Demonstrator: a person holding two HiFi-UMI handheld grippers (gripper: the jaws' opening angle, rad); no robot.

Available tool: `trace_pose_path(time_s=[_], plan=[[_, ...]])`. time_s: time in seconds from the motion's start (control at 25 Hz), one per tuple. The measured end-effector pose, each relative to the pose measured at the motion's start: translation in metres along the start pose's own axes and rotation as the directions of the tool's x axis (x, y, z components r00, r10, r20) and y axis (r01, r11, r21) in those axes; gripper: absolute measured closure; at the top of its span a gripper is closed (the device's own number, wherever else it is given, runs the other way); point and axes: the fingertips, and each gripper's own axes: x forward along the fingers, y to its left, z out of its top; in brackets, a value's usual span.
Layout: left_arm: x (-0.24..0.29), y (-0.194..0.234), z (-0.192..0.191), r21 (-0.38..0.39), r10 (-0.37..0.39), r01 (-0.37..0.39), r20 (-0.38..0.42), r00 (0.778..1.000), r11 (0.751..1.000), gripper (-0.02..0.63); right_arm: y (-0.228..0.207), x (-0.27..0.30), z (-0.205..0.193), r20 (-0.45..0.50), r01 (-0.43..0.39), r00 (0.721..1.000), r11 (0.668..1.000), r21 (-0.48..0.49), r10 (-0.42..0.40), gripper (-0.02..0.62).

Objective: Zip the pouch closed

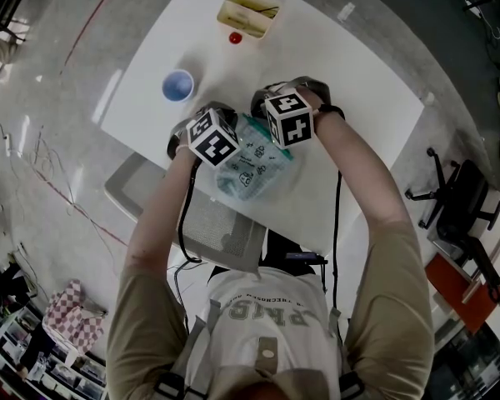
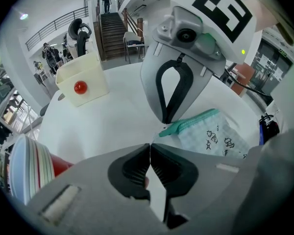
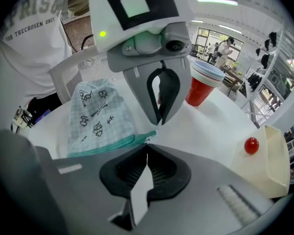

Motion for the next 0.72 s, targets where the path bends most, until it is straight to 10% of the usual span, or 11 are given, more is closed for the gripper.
trace_pose_path(time_s=[0.72], plan=[[-0.001,-0.002,-0.006,-0.015,-0.008,0.008,-0.012,1.000,1.000,0.594,0.013,-0.004,-0.008,0.010,-0.011,1.000,0.999,0.049,0.011,0.591]])
